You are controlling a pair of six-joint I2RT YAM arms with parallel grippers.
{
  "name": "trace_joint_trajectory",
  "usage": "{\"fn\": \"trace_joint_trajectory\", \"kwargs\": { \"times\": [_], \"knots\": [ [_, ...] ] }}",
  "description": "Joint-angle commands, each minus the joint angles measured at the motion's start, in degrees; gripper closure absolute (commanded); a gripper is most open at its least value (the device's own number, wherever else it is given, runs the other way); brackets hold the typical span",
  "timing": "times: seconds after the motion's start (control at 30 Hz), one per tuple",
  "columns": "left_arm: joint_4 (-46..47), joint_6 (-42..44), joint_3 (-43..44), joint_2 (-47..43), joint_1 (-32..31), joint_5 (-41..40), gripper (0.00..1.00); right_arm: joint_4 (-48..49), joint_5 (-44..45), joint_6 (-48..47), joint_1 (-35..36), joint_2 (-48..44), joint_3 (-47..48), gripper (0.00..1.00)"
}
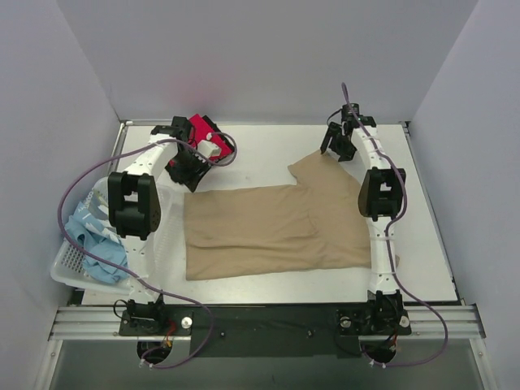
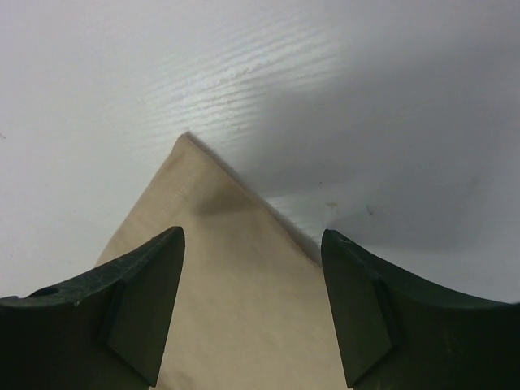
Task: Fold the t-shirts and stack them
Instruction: Grap the side of the flattened tshirt furthest away from the robot with both arms, then fold the other side of the tshirt into a rectangle
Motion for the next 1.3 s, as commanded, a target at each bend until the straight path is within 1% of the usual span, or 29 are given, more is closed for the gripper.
{"fn": "trace_joint_trajectory", "kwargs": {
  "times": [0.0,0.07,0.1,0.13,0.17,0.2,0.23,0.3,0.4,0.47,0.57,0.7,0.73,0.87,0.93,1.0,1.03,1.07,1.17,1.2,1.27],
  "knots": [
    [-4.8,3.3,5.5,3.0,1.3,-0.5,0.39,-8.0,4.9,0.1,3.2,2.4,0.9,0.36],
    [-3.5,4.0,4.7,2.9,1.3,-0.5,0.39,-9.5,5.6,-0.7,4.0,3.3,2.0,0.41],
    [-3.0,4.2,4.0,2.7,1.3,-0.9,0.39,-9.8,6.0,-1.0,4.4,3.2,2.3,0.52],
    [-2.6,4.7,3.7,2.6,1.4,-0.9,0.39,-9.8,6.8,-1.1,4.4,2.9,2.1,0.6],
    [-2.7,5.3,3.3,2.6,1.3,-0.8,0.39,-9.8,7.0,-1.1,4.3,2.7,1.7,0.75],
    [-3.2,5.7,3.2,2.8,1.4,-0.8,0.39,-9.8,7.1,-0.8,4.1,2.3,1.2,0.82],
    [-3.5,6.5,3.0,2.8,1.3,-0.7,0.39,-9.8,7.1,-0.7,3.9,2.1,1.0,0.93],
    [-4.5,8.3,2.5,2.6,1.3,-0.2,0.39,-9.5,6.6,-0.7,3.6,1.3,0.5,1.0],
    [-4.2,10.1,1.0,2.5,1.0,0.5,0.39,-8.5,5.0,-1.8,3.1,-1.8,-1.8,1.0],
    [-2.2,10.6,0.2,3.4,0.5,-1.3,0.39,-7.1,3.6,-2.4,2.5,-4.8,-4.5,1.0],
    [-0.5,8.7,2.6,6.7,0.4,-1.2,0.39,-4.8,1.4,-2.8,1.6,-9.2,-8.9,1.0],
    [-0.8,7.8,6.6,9.4,0.3,1.6,0.39,-3.2,-0.9,-3.5,1.1,-14.6,-15.3,1.0],
    [-1.4,8.3,7.0,9.6,0.1,3.7,0.39,-3.2,-1.3,-3.5,1.1,-16.0,-17.0,1.0],
    [-2.2,11.1,3.5,9.5,-1.5,6.6,0.4,-3.0,-1.8,-3.4,0.3,-18.9,-20.5,1.0],
    [-3.0,11.4,2.0,9.7,-2.4,5.9,0.45,-2.9,-2.4,-3.0,-0.5,-19.9,-21.9,1.0],
    [-3.1,10.8,1.2,9.6,-3.0,5.3,0.63,-3.0,-3.0,-3.3,-0.9,-20.8,-22.7,1.0],
    [-2.3,10.2,1.4,9.5,-2.9,5.2,0.86,-2.9,-3.6,-4.0,-1.1,-21.3,-23.0,1.0],
    [-2.0,9.0,1.7,9.1,-3.0,4.6,0.99,-3.1,-4.0,-4.4,-1.5,-21.5,-23.1,1.0],
    [-1.3,6.0,3.7,6.9,-2.9,4.0,1.0,-3.2,-6.1,-4.7,-2.9,-25.3,-26.9,1.0],
    [-0.7,5.0,3.6,4.8,-3.0,4.1,1.0,-3.2,-7.2,-4.5,-4.9,-26.3,-28.1,1.0],
    [1.0,4.6,2.1,1.1,-3.2,3.9,1.0,-3.2,-7.0,-4.8,-6.3,-30.6,-32.7,1.0]
  ]
}}
